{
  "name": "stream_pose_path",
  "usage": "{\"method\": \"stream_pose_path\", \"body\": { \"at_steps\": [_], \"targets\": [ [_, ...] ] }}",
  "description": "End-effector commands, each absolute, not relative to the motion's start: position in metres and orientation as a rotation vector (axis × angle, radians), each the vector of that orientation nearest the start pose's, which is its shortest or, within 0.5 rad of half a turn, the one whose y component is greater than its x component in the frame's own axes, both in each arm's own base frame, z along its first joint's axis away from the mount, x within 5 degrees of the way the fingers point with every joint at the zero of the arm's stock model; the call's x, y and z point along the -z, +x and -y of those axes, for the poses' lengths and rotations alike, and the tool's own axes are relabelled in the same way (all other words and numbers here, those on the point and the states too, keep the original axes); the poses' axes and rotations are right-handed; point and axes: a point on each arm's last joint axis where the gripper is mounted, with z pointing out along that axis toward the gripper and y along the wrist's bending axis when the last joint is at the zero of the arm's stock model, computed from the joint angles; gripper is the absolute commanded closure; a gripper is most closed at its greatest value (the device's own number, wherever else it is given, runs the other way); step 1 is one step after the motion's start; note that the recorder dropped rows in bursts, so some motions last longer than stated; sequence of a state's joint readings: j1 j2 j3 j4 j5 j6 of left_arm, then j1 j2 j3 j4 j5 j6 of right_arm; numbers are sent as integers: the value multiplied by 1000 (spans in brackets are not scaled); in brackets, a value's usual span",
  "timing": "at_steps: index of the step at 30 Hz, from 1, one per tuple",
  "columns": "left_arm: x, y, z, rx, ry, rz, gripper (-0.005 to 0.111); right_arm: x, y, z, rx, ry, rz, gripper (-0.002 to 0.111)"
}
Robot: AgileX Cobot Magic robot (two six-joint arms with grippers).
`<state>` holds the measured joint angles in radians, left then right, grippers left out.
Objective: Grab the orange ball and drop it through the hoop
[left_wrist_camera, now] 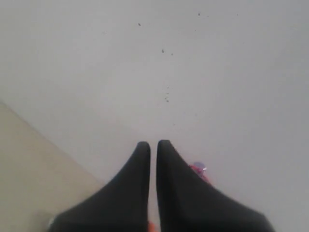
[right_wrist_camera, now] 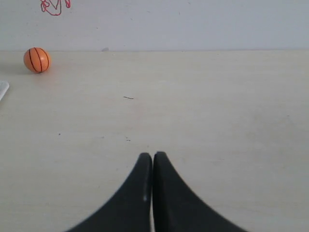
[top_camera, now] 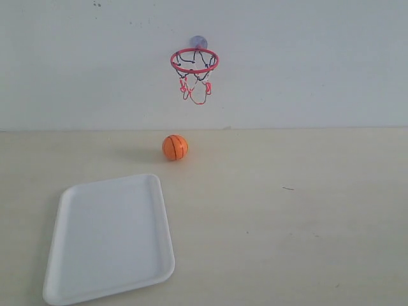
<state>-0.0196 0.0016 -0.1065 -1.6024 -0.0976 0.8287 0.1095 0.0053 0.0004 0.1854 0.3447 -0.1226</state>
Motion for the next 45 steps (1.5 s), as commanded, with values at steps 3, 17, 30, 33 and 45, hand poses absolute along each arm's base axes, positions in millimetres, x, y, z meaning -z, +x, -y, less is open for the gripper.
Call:
{"method": "stream_pose_path", "body": {
  "at_steps": [3, 17, 30, 33, 45],
  "targets": [
    [-218, 56, -4, 377, -389, -1389, 103, -183, 53, -11, -159, -108, -1812, 109],
    [-186, 54, 8, 125, 16, -1781, 103, -183, 53, -11, -159, -108, -1812, 109],
    [-187, 54, 7, 132, -7, -1777, 103, -183, 53, -11, -159, -108, -1812, 109],
    [-187, 54, 7, 218, -113, -1777, 103, -183, 53, -11, -159, -108, -1812, 109],
    [-187, 54, 7, 189, -79, -1778, 103, -183, 53, -11, -159, -108, -1812, 109]
  ]
}}
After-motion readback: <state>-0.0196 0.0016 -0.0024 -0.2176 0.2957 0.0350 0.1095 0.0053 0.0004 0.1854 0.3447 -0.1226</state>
